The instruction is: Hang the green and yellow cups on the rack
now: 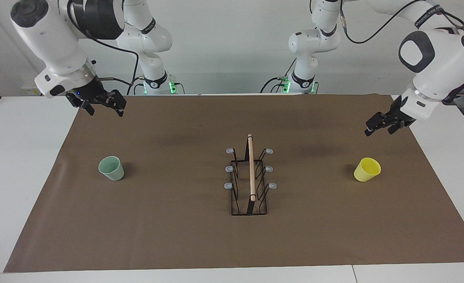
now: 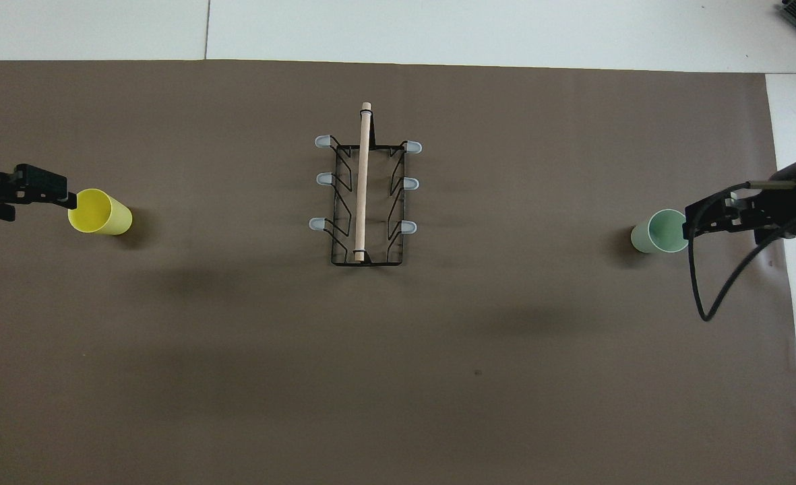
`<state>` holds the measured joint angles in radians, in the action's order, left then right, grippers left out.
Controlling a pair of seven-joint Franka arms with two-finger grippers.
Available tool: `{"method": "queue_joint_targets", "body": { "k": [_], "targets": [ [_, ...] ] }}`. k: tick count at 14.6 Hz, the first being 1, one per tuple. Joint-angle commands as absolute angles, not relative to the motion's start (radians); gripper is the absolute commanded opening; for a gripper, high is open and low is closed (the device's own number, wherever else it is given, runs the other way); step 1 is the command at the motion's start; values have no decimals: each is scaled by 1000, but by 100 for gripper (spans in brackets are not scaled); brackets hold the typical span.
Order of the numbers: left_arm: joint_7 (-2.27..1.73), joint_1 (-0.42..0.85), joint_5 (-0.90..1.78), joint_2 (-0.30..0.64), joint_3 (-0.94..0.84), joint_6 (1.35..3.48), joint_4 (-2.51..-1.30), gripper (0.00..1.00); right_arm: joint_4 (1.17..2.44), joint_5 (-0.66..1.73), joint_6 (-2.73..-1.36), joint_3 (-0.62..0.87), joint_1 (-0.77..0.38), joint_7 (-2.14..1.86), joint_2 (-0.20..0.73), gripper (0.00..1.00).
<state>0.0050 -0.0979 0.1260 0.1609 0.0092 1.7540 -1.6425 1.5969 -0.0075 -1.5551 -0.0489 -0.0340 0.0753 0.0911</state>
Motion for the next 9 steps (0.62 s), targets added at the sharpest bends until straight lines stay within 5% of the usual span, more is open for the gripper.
{"method": "queue_joint_targets", "body": {
  "k": [1, 4, 9],
  "targets": [
    [-73, -136, 161, 245, 5, 1787, -1592, 100, 1371, -75, -1554, -43, -32, 55, 349, 100],
    [-147, -178, 176, 369, 3, 1796, -1490, 100, 1220, -84, -1584, -41, -29, 54, 520, 100],
    [-328, -236, 273, 524, 5, 1792, -1365, 100, 1219, -245, -1597, -14, -107, -121, 650, 99]
  ]
}}
